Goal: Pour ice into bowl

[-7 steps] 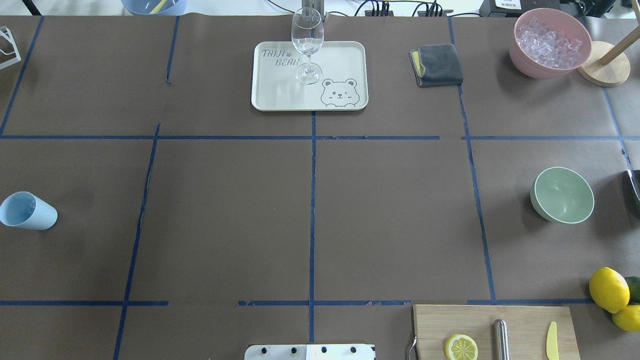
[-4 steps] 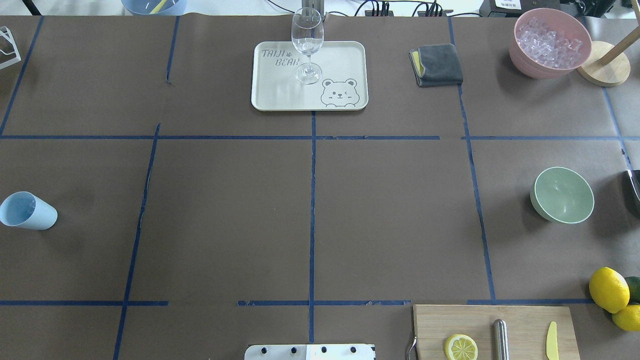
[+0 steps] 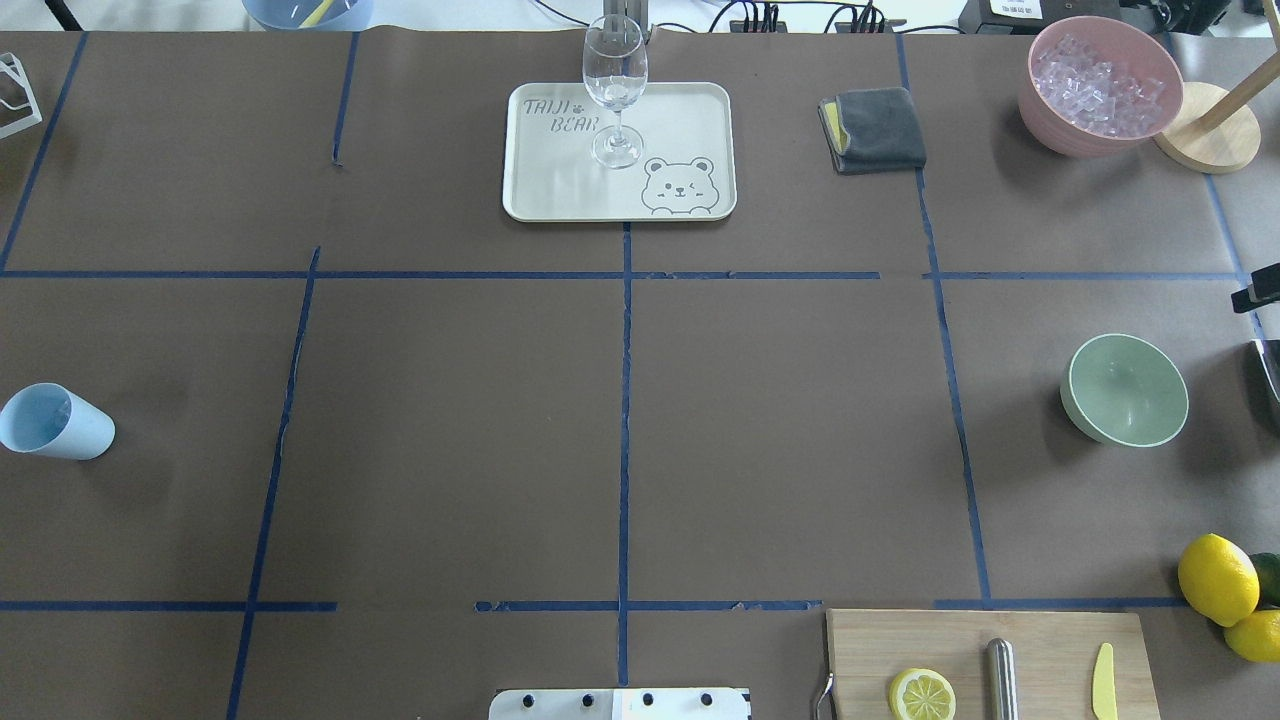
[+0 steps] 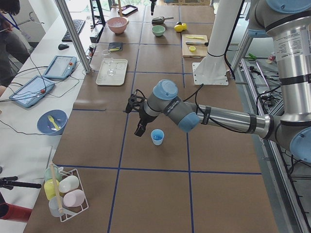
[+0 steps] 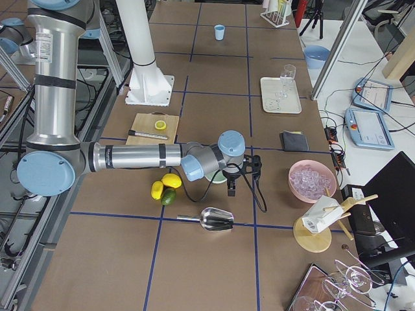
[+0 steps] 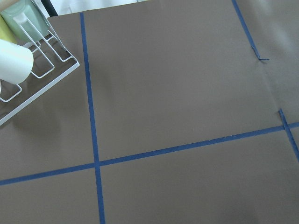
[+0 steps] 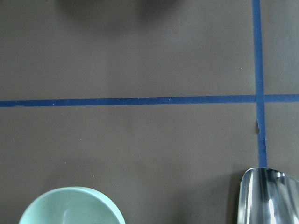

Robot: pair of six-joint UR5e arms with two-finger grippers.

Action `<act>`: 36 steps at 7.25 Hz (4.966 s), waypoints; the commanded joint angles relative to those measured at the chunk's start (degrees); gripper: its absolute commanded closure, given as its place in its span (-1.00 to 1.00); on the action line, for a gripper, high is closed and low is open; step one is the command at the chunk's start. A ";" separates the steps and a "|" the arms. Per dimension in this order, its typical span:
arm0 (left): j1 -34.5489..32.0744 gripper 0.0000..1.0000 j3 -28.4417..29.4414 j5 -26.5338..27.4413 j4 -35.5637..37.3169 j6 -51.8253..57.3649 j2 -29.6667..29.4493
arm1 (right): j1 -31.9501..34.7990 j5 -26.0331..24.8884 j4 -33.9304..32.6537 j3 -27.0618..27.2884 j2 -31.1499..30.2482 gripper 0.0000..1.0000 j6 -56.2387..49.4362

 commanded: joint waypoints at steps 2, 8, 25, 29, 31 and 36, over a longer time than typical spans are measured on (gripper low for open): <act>3.86 -0.99 -5.76 7.84 -2.52 -4.87 5.59 | -11.00 -6.20 14.74 0.09 -5.31 -1.00 14.37; 4.04 -0.99 -5.77 9.78 -9.55 -4.78 11.13 | -19.03 -11.41 16.34 -0.70 -5.32 -0.23 19.93; 55.92 -0.98 -4.72 56.66 -32.07 -51.05 25.72 | -38.78 -15.42 -11.30 12.31 34.45 1.00 60.61; 75.38 -0.98 -2.87 76.03 -17.32 -69.44 25.03 | -45.57 -22.48 -18.28 0.42 49.30 1.00 65.90; 75.93 -0.98 -1.30 77.97 -16.85 -69.65 23.71 | -46.01 -22.65 -18.11 -13.20 58.96 1.00 65.46; 76.11 -0.98 3.37 82.55 -16.76 -69.74 20.98 | -48.47 -24.93 -17.84 -22.76 64.46 1.00 63.71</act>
